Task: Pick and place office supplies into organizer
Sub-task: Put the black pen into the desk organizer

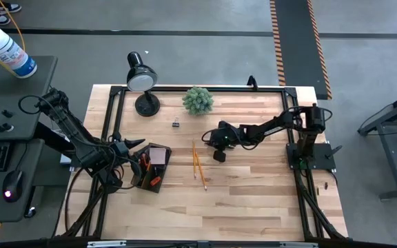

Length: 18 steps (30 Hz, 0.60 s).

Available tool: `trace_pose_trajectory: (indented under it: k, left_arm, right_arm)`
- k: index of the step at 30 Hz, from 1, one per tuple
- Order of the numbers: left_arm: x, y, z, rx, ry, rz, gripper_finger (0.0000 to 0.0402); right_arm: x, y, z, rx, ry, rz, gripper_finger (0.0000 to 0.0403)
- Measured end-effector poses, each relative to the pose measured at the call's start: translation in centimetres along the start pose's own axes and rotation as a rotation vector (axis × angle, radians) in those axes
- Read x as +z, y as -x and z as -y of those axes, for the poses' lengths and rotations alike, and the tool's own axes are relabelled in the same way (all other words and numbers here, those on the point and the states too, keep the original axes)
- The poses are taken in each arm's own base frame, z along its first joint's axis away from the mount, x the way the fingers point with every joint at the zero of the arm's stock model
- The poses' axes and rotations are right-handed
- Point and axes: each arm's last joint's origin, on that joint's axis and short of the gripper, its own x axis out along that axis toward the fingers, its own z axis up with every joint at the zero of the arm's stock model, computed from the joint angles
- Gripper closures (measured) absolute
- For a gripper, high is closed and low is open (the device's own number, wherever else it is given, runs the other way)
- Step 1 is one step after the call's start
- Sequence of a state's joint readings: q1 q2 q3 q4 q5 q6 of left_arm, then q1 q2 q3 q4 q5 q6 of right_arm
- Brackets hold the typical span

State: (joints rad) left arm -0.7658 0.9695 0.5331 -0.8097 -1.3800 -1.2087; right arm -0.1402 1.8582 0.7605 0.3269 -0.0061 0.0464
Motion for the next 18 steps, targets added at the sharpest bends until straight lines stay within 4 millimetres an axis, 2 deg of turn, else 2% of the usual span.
trace_pose_trajectory:
  k: [3,6,12,18]
  left_arm:
    - [0.0,0.0,0.0,0.000,0.001,0.000,0.0273]
    - [0.0,0.0,0.0,0.000,0.001,0.000,0.0273]
    - [0.0,0.0,0.0,0.000,0.002,0.000,0.0273]
    - [0.0,0.0,0.0,-0.003,0.002,-0.007,0.0273]
  right_arm:
    - [0.5,0.4,-0.1,0.010,0.003,0.005,0.0375]
    - [1.7,1.0,-0.3,0.044,0.007,0.045,0.0401]
    - [4.0,1.8,-0.6,0.108,0.021,0.123,0.0400]
    - [4.4,1.9,-0.8,0.117,-0.007,0.034,0.0395]
